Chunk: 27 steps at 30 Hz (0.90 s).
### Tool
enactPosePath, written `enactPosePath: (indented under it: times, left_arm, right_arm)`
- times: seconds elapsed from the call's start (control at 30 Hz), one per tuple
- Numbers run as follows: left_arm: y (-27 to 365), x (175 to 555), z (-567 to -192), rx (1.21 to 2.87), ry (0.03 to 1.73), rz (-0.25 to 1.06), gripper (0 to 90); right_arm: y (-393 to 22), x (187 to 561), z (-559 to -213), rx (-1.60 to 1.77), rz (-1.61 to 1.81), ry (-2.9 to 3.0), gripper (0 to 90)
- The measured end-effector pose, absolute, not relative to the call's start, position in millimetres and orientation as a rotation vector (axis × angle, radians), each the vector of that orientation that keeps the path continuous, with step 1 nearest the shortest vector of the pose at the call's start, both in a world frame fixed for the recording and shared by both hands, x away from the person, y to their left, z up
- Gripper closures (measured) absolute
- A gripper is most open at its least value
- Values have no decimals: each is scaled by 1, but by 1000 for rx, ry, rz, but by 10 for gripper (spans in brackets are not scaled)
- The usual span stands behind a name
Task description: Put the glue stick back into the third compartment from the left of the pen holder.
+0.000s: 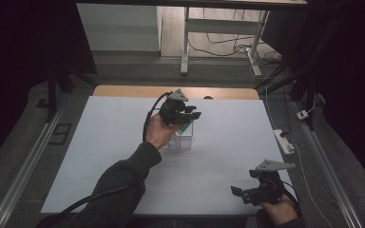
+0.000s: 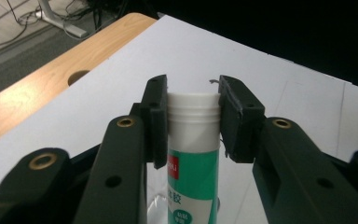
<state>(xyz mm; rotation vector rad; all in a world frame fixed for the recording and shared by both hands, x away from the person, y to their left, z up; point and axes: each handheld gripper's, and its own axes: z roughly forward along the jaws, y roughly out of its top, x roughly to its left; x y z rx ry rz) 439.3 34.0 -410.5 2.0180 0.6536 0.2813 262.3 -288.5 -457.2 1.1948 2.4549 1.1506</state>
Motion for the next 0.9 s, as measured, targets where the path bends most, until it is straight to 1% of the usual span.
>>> enactPosePath:
  times: [0.17,0.3,0.57,0.67,0.73,0.9]
  left_arm:
    - [28,445,-415,2018,639,297,651]
    - [23,448,-420,2005,639,286,651]
    - [18,449,-427,2030,593,322,649]
    - [18,449,-430,2053,620,335,646]
    - [19,448,-432,2056,639,322,643]
    - [21,444,-433,2073,648,339,624]
  right_arm:
    - [-288,262,-457,1193,1148,2455,0]
    - [-289,262,-457,1193,1153,2459,0]
    - [-289,262,-457,1190,1155,2461,0]
    - [-289,262,-457,1191,1155,2462,0]
    - [-289,262,-457,1192,1155,2462,0]
    - [-289,262,-457,1191,1153,2462,0]
